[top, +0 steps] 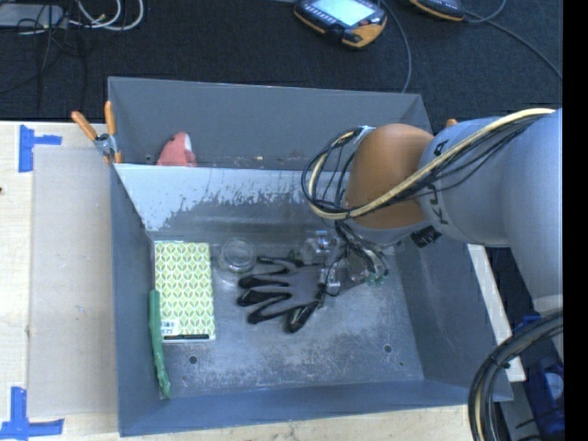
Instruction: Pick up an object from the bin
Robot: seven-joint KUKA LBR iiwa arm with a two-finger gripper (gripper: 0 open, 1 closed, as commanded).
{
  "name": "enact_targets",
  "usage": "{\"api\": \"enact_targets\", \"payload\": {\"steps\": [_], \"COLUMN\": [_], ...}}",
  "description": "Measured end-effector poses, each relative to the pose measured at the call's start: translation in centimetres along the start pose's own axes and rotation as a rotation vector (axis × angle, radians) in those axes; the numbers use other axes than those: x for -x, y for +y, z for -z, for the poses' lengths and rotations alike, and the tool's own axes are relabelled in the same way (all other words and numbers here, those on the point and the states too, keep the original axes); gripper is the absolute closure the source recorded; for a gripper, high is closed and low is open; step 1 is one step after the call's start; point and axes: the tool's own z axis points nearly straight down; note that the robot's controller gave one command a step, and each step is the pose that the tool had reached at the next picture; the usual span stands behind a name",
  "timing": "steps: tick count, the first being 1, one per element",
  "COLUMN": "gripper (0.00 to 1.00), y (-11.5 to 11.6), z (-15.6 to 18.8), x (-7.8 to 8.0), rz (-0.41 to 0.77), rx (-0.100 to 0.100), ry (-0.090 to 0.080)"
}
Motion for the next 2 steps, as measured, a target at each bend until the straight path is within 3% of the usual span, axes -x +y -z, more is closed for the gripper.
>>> {"api": "enact_targets", "payload": {"steps": [2], "gripper": [1.00], "y": [0.0], "z": [2.2], "x": [-0.1], "rz": [0.000], "rx": [0.000], "ry": [0.002]}}
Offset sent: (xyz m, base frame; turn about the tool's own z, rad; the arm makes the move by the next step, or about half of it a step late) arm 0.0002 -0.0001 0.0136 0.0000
